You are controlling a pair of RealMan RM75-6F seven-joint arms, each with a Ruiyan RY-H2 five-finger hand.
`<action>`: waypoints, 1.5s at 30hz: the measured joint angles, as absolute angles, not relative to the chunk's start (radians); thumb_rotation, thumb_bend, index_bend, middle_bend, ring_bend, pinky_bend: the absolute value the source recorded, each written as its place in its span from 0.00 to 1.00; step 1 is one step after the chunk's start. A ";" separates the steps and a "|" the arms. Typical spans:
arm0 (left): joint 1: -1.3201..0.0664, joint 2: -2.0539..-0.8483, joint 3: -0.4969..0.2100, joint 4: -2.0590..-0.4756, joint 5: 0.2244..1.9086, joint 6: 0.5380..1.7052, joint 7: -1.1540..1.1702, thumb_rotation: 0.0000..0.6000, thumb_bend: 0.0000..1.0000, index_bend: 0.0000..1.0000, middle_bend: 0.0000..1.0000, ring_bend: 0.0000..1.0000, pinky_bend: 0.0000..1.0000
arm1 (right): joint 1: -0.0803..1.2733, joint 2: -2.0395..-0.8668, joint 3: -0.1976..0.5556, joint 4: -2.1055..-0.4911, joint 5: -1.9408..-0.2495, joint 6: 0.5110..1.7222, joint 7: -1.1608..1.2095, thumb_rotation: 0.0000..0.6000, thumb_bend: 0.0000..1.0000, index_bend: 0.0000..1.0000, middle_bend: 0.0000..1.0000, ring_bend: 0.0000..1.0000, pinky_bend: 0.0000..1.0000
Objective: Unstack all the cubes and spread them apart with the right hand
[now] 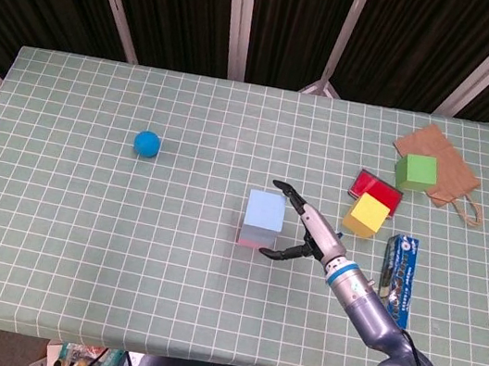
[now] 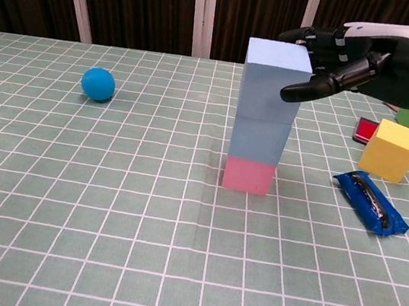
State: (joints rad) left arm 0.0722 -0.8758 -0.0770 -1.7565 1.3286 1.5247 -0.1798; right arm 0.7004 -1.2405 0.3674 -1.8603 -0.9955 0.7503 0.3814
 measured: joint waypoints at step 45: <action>0.064 -0.869 -0.080 -1.758 1.310 1.505 -0.185 1.00 0.25 0.10 0.00 0.00 0.00 | 0.787 -1.635 0.435 -1.506 -0.809 1.235 -0.077 1.00 0.32 0.61 0.54 0.56 0.14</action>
